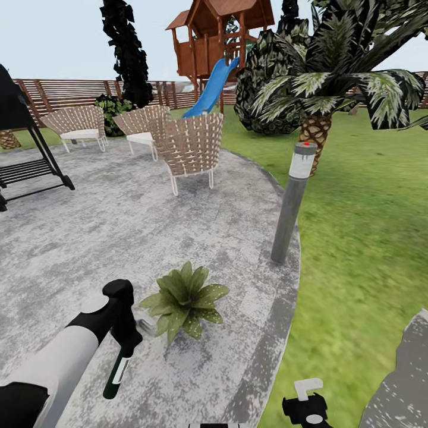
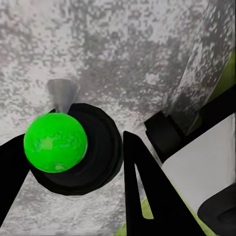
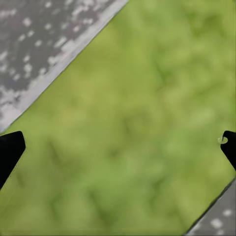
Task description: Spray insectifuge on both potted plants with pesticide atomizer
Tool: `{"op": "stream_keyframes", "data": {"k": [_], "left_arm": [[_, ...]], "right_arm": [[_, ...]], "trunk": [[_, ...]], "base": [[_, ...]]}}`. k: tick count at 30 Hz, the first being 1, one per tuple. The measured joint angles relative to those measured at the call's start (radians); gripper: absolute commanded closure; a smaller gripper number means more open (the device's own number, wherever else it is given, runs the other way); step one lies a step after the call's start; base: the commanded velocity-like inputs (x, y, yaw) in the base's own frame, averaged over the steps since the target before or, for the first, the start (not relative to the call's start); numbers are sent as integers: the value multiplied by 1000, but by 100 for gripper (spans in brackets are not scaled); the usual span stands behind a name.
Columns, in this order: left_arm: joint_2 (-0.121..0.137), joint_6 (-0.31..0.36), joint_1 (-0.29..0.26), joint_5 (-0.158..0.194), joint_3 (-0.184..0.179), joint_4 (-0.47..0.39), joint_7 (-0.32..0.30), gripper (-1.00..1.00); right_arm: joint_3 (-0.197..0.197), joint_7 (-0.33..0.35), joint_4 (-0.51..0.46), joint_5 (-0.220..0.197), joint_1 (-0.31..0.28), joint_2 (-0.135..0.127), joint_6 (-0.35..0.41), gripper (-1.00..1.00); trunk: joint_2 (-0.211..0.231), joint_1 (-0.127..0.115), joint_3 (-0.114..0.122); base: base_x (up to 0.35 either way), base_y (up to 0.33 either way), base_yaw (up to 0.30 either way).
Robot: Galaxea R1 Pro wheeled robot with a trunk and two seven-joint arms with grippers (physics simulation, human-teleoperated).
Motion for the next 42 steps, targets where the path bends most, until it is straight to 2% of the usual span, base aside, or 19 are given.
{"op": "stream_keyframes", "data": {"k": [1, 5, 8, 10, 13, 17, 21, 23, 27, 29, 32, 42], "left_arm": [[-7, 0, 0, 3, 1, 0, 0, 100], [-90, 3, 2, 10, 4, 0, 0, 100], [-105, 8, 2, 9, 9, -3, 0, 100], [-106, 10, 2, 9, 8, -4, 0, 100], [-95, 10, 1, 8, 7, -4, 0, 100], [-55, 3, 0, 5, 4, -4, 0, 100], [-45, 1, 0, 3, 6, -3, 0, 100], [-40, 1, 0, 6, 7, -4, 0, 100], [-46, 4, 0, 9, 10, -4, 0, 100], [-54, 5, 0, 10, 12, -4, 0, 100], [-62, 8, 0, 9, 12, -4, 0, 100], [-62, 10, 0, 8, 10, -4, 0, 100]], "right_arm": [[0, 0, -1, 0, 0, 0, 0, -100], [-2, 1, -2, 0, 0, 0, 0, -100], [-1, 0, -1, 0, 0, -1, 0, -100], [-1, 0, -3, 0, 0, 0, 0, -100], [-1, -1, -1, 0, 0, -1, 0, -100], [-1, -2, 4, 0, 0, -4, 1, -100], [-3, -2, 9, -4, 0, -19, 0, -100], [-5, -2, 10, -20, 0, -20, 0, -100], [-7, -3, 8, -87, 0, -21, 2, -100], [-7, -2, 8, -98, 0, -21, 2, -100], [-5, -2, 7, -102, 0, -20, 2, -100], [-1, -1, 10, -101, 0, -21, -7, -100]], "trunk": [[0, 0, 0], [0, 0, 0], [0, 0, 0], [0, 0, 0], [0, 0, 0], [0, 0, 0], [0, 0, 0], [0, 0, 0], [0, 0, 0], [0, 0, 0], [0, 0, 0], [0, 0, 0]], "base": [[0, 7, 0], [0, 2, 0], [0, 0, 0], [0, 0, -6], [0, 0, -138], [0, 0, -247], [-39, 18, -264], [-207, 142, -265], [-202, 213, -265], [-38, 276, -125], [-10, 294, -33], [-13, 296, -2]]}}
